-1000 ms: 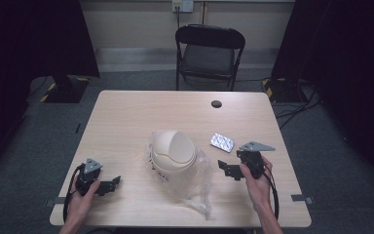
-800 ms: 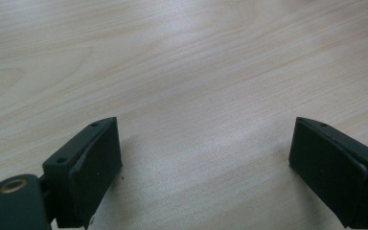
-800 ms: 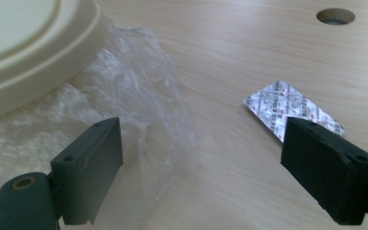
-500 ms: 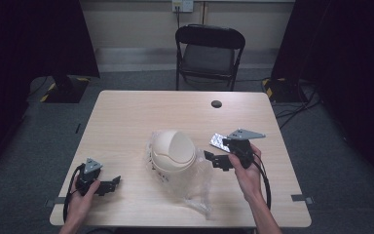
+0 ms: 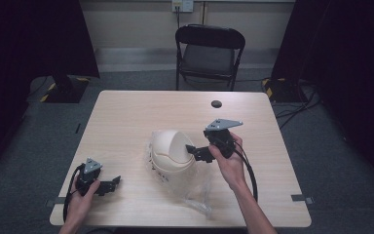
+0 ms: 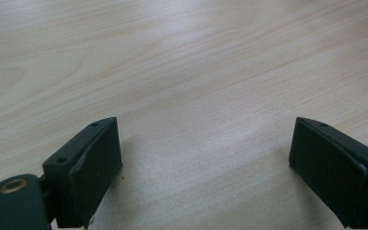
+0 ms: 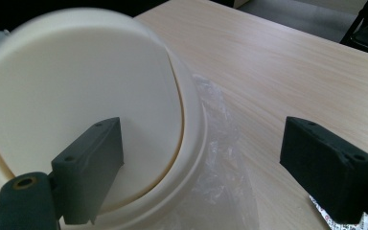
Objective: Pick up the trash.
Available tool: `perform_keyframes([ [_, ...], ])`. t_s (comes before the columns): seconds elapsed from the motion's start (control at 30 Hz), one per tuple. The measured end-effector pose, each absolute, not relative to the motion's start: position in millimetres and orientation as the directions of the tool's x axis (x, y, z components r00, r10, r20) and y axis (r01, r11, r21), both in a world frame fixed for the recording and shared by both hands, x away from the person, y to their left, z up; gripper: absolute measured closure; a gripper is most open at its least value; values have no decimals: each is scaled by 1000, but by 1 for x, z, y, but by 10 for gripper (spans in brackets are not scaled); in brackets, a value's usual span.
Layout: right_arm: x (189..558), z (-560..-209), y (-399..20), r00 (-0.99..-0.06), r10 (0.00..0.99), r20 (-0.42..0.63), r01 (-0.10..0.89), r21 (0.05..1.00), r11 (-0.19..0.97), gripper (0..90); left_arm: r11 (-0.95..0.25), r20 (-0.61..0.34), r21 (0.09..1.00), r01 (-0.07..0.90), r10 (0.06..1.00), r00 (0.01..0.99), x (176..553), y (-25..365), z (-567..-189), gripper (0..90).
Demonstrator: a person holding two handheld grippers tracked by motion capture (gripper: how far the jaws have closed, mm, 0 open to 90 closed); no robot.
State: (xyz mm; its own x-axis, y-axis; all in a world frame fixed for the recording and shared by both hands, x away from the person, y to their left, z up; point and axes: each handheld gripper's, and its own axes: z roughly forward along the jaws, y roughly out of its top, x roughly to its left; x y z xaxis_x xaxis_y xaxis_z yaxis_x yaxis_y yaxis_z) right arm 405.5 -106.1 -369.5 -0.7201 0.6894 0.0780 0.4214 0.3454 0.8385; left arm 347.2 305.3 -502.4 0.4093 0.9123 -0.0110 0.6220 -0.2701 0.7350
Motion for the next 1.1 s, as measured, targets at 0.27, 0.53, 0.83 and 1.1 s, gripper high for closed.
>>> perform_keyframes([
  [0.27,415,-383,-99,-715,694,82,455,809,373,140,-270,-11,735,622,913,409,347,305,-502,103],
  [0.53,426,-398,-95,-710,693,122,497,784,371,146,-271,-10,735,622,912,409,347,305,-502,103],
  [0.83,430,-402,-86,-711,690,134,506,779,370,151,-272,-9,734,622,912,410,347,305,-502,103],
  [1.1,427,-396,-91,-713,682,163,503,796,336,145,-271,-10,735,622,913,409,347,305,-502,103],
])
